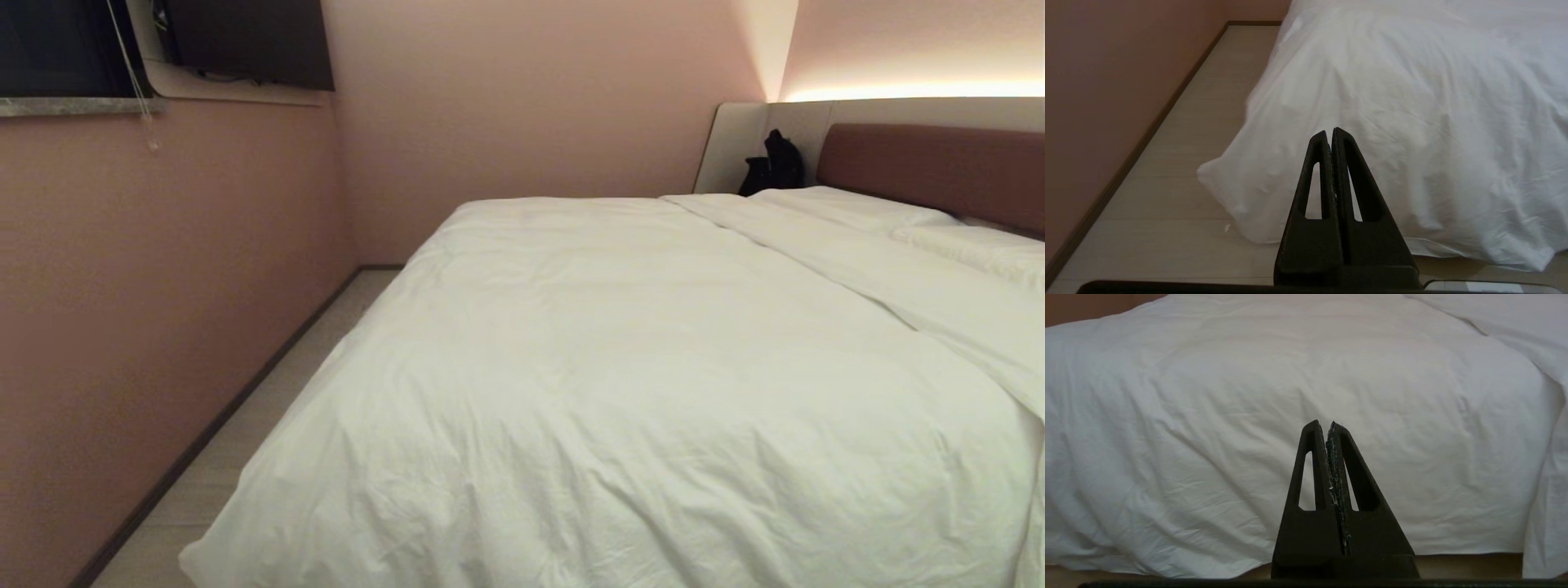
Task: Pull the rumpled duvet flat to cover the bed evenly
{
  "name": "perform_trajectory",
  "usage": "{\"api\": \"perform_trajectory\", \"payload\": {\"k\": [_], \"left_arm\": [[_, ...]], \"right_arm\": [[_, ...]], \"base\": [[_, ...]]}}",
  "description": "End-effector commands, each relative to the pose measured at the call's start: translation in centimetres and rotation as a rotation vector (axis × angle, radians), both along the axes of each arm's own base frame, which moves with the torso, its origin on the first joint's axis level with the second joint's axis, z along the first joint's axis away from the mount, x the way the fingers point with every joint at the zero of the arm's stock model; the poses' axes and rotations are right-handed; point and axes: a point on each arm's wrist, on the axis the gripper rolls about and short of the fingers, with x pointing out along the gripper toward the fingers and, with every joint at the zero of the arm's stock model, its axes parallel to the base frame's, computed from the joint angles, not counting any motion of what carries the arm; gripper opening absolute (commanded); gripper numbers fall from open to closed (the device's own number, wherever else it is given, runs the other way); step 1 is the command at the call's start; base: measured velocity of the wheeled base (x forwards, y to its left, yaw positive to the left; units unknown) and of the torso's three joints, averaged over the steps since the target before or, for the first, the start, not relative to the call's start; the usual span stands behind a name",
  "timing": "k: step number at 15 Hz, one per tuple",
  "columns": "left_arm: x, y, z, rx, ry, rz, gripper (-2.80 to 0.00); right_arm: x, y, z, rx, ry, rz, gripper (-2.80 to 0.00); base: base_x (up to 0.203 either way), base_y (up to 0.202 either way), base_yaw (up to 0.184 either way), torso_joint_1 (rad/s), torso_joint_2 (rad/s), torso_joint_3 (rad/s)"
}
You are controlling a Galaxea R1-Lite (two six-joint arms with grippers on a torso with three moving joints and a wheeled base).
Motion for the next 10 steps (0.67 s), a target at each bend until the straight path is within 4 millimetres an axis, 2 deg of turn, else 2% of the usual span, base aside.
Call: {"api": "perform_trajectory", "payload": {"k": [1, 10], "left_arm": [[0.0, 0.0, -0.01, 0.0, 0.001, 0.0, -2.8], [0.0, 0.0, 0.0, -0.002, 0.0, 0.001, -2.8]], "right_arm": [[0.0, 0.0, 0.0, -0.001, -0.001, 0.001, -2.8], [0.0, 0.0, 0.0, -0.001, -0.001, 0.001, -2.8]], "base": [[0.0, 0.192, 0.001, -0.001, 0.0, 0.004], [0.0, 0.197, 0.0, 0.005, 0.0, 0.003]]}}
